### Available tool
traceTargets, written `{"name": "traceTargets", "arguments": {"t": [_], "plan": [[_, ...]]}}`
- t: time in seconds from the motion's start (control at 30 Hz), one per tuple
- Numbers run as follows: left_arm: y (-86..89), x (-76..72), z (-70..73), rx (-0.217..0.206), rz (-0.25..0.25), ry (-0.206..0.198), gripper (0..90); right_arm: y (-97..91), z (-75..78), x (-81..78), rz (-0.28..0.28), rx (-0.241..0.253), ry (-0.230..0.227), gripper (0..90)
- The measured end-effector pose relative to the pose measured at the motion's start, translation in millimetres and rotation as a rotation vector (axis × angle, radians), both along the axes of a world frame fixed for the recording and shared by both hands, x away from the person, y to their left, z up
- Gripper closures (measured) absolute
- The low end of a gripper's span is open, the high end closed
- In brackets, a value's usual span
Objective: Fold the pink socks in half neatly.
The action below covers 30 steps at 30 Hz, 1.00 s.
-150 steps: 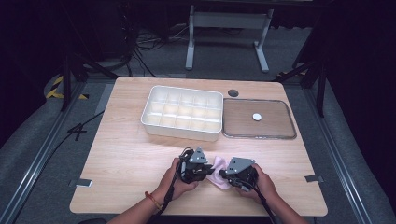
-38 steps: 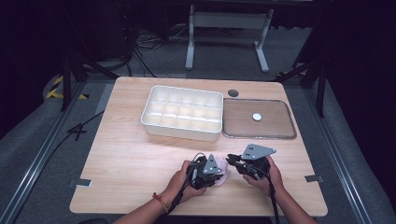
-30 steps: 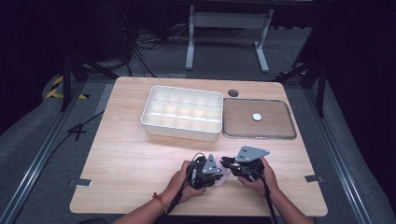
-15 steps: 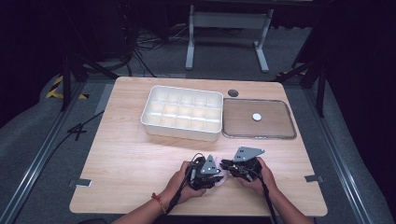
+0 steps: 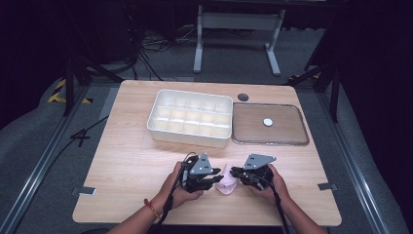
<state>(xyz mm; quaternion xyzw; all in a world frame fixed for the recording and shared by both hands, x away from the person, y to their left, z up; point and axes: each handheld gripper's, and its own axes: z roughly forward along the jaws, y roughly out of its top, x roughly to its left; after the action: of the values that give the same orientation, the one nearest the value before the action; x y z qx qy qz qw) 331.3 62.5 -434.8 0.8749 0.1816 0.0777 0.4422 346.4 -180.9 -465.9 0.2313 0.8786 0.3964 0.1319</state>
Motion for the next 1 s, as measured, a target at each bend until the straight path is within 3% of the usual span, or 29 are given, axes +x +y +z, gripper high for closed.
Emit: {"name": "traceTargets", "arguments": {"t": [0.07, 0.13, 0.2, 0.23, 0.33, 0.43, 0.67, 0.83, 0.97, 1.0], "plan": [[-2.6, 1.3, -4.0, -0.014, -0.028, 0.006, 73.4, 0.0, 0.0, -0.6, -0.002, 0.0, 0.0, 82.6], [-10.7, -0.8, -10.2, 0.021, -0.062, -0.008, 73.4, 0.2, -0.3, -1.0, 0.0, -0.003, -0.008, 82.7], [-16.1, -2.0, -15.2, 0.016, -0.093, 0.001, 73.3, 0.4, -0.3, -1.6, -0.001, -0.005, -0.011, 82.7], [-18.8, -2.7, -17.6, 0.038, -0.114, 0.001, 73.4, 0.2, -0.6, -1.6, 0.0, -0.003, -0.013, 82.7], [-23.3, -4.2, -26.8, 0.075, -0.137, 0.001, 74.0, -0.4, -0.5, -2.1, 0.003, -0.006, -0.013, 82.7], [-24.7, -4.0, -32.7, 0.081, -0.14, 0.02, 74.1, -0.9, -0.9, -2.0, 0.005, -0.002, -0.013, 82.7], [-27.6, -6.4, -36.4, 0.09, -0.144, 0.005, 74.2, -3.1, 0.8, -1.6, -0.003, -0.018, -0.022, 81.9], [-28.3, -6.5, -36.9, 0.099, -0.144, -0.002, 74.5, -10.5, 2.7, 0.9, -0.046, -0.037, -0.029, 82.4], [-28.4, -6.1, -37.3, 0.099, -0.144, -0.001, 74.6, -15.2, 9.8, -0.1, -0.075, -0.03, -0.047, 84.9], [-28.5, -6.1, -37.3, 0.099, -0.143, -0.002, 74.6, -16.9, 13.4, -0.8, -0.076, -0.009, -0.048, 84.9]]}}
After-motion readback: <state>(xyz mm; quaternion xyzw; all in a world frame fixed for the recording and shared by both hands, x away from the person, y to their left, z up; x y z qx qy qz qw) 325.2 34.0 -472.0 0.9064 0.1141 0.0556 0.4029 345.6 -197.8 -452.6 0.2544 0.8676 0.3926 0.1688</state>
